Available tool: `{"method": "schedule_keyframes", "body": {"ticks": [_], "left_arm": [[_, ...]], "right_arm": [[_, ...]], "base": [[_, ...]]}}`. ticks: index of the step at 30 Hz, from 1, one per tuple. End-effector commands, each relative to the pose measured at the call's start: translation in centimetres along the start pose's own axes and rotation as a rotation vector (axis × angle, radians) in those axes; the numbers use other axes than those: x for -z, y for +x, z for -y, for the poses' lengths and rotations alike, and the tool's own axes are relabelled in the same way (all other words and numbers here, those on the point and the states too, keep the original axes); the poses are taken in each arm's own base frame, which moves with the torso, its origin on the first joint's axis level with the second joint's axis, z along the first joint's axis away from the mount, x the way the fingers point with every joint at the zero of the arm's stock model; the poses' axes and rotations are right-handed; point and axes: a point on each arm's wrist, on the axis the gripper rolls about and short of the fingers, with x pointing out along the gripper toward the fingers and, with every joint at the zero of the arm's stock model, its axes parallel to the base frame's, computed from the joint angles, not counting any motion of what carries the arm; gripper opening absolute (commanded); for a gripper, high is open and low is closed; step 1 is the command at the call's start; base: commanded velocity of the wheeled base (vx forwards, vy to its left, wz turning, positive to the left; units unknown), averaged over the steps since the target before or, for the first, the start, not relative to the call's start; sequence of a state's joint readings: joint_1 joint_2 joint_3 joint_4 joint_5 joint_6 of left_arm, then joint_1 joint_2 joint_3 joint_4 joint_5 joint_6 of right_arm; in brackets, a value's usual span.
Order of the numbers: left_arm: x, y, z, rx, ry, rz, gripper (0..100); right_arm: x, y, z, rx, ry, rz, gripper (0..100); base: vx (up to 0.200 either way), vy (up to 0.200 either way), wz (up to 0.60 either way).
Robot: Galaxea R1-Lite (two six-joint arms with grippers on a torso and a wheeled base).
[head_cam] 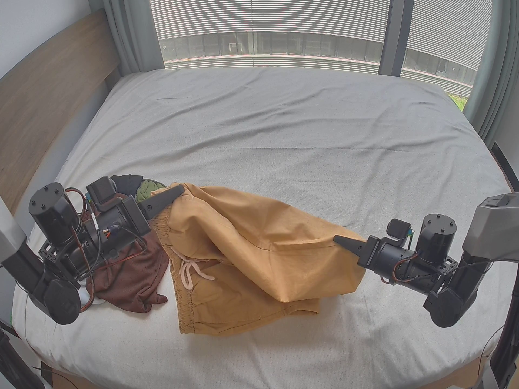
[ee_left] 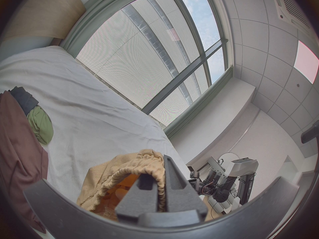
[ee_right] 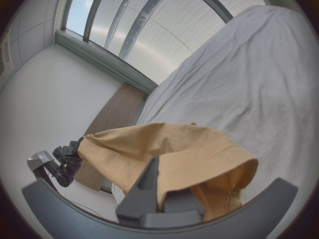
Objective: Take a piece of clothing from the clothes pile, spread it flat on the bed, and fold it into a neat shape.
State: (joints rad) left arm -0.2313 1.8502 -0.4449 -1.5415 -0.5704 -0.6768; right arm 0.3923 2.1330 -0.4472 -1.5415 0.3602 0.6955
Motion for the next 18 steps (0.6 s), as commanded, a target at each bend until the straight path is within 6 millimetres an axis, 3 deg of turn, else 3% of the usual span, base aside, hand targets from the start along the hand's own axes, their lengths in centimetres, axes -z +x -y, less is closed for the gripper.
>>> {"method": "schedule_keyframes", "body": {"ticks": [1,18], "left_arm": [[-0.2,0.3,-0.1,0.005,0.005,0.008,0],[-0.1,-0.1,0.3,0.005,0.011,0.003,0]], "right_arm": [[-0.6,-0.6,-0.6,-0.012,-0.021,0.02,0],[-2.4,-1.6,-0.3,0.004,-0.057,0.084,0]], "base": [[0.0,0.0,0.0],[0.0,0.0,0.0]]}}
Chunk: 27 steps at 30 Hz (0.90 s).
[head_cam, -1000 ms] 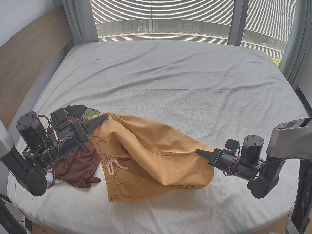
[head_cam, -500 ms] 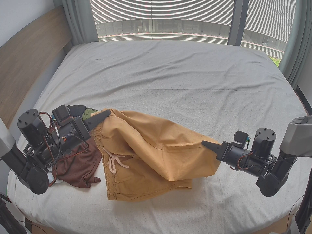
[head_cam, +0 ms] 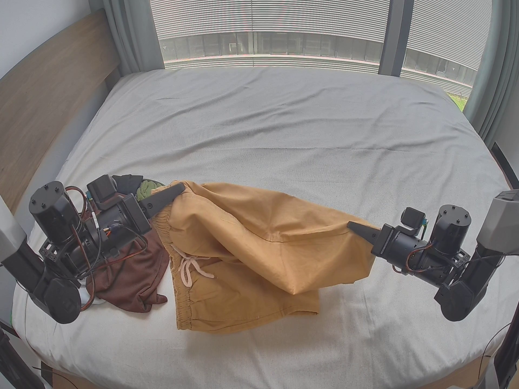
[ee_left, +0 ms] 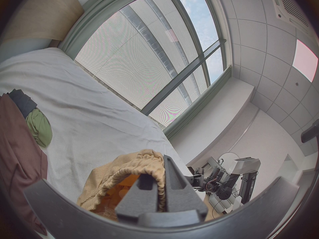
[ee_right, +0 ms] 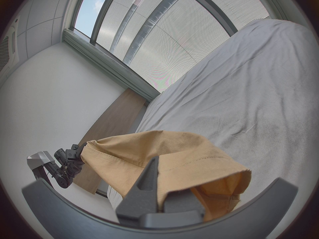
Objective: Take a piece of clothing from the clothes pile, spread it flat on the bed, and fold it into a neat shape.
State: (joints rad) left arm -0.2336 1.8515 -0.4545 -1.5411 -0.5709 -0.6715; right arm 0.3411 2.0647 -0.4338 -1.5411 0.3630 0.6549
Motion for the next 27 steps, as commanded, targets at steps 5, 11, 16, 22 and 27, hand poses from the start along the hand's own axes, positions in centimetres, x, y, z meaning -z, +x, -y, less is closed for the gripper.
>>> {"method": "schedule_keyframes", "body": {"ticks": [5,11,16,22,27], "left_arm": [[0.3,-1.0,0.6,-0.006,0.016,-0.009,0],[0.4,-2.0,0.9,-0.021,0.043,-0.012,0],[0.3,-2.2,1.3,-0.015,0.047,-0.009,0],[0.5,-2.0,1.3,-0.011,0.045,-0.016,0],[0.4,-1.7,1.5,0.001,0.05,-0.013,0]], "right_arm": [[-0.4,0.0,0.1,-0.002,-0.004,0.015,0],[-0.3,0.1,0.1,0.0,-0.001,0.012,0],[-0.3,0.1,0.2,0.002,-0.001,0.012,0],[-0.8,-0.1,0.3,0.006,-0.003,0.027,0],[-1.6,-0.6,0.0,-0.003,-0.013,0.054,0]], "base": [[0.0,0.0,0.0],[0.0,0.0,0.0],[0.0,0.0,0.0],[0.0,0.0,0.0],[0.0,0.0,0.0]]}}
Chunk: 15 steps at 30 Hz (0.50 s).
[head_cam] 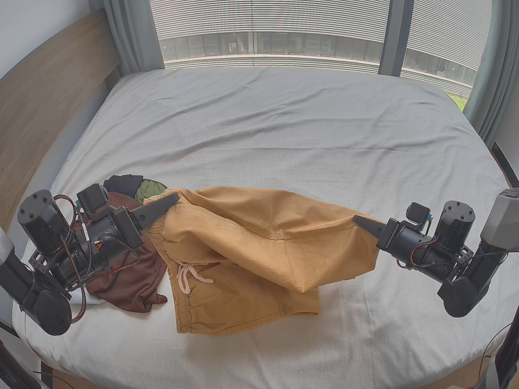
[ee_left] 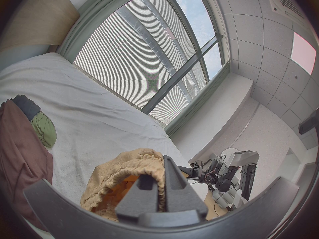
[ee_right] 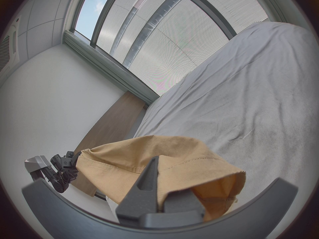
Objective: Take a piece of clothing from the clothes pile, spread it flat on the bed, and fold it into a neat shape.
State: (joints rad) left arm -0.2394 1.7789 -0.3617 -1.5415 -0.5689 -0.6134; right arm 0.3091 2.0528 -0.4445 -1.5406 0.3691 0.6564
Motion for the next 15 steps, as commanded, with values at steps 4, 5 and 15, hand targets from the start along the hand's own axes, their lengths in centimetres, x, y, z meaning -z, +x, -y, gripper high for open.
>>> {"method": "schedule_keyframes", "body": {"ticks": [4,5,15], "left_arm": [[-0.2,0.4,0.1,0.011,0.008,0.008,0],[-0.4,0.5,0.1,0.014,0.011,0.012,0],[-0.5,0.6,0.1,0.018,0.013,0.018,0]], "right_arm": [[-1.5,-0.8,-0.8,-0.025,-0.021,0.048,0],[-1.9,-1.0,-1.0,-0.032,-0.027,0.059,0],[-3.2,-1.8,-1.6,-0.042,-0.046,0.108,0]], "base": [[0.0,0.0,0.0],[0.0,0.0,0.0],[0.0,0.0,0.0]]}}
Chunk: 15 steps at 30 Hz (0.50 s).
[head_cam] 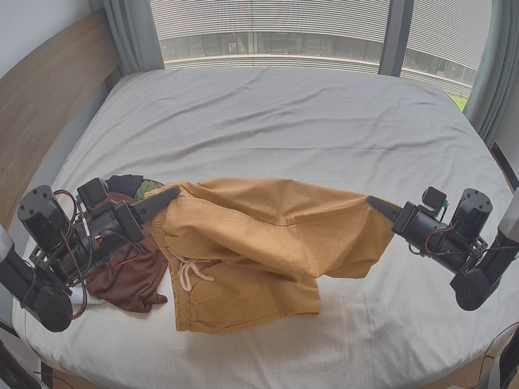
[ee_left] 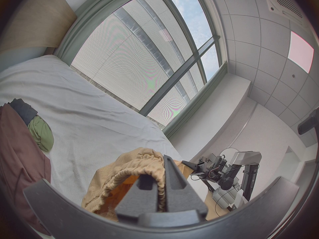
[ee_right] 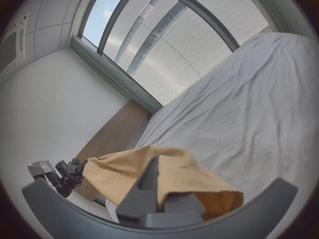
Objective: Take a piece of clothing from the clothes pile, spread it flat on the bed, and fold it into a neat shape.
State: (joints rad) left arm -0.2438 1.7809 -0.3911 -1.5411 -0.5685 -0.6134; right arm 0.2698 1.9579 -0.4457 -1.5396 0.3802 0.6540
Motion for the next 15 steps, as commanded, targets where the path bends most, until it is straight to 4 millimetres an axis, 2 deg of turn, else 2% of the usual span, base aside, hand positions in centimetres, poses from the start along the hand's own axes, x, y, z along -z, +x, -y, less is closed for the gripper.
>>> {"method": "schedule_keyframes", "body": {"ticks": [1,15], "left_arm": [[-0.1,0.2,-0.1,0.003,-0.002,0.003,0],[0.9,1.1,-1.7,-0.025,-0.026,-0.029,0]], "right_arm": [[-0.7,-0.2,-0.5,-0.013,-0.012,0.024,0],[-2.2,-0.7,-1.0,-0.029,-0.034,0.078,0]], "base": [[0.0,0.0,0.0],[0.0,0.0,0.0]]}}
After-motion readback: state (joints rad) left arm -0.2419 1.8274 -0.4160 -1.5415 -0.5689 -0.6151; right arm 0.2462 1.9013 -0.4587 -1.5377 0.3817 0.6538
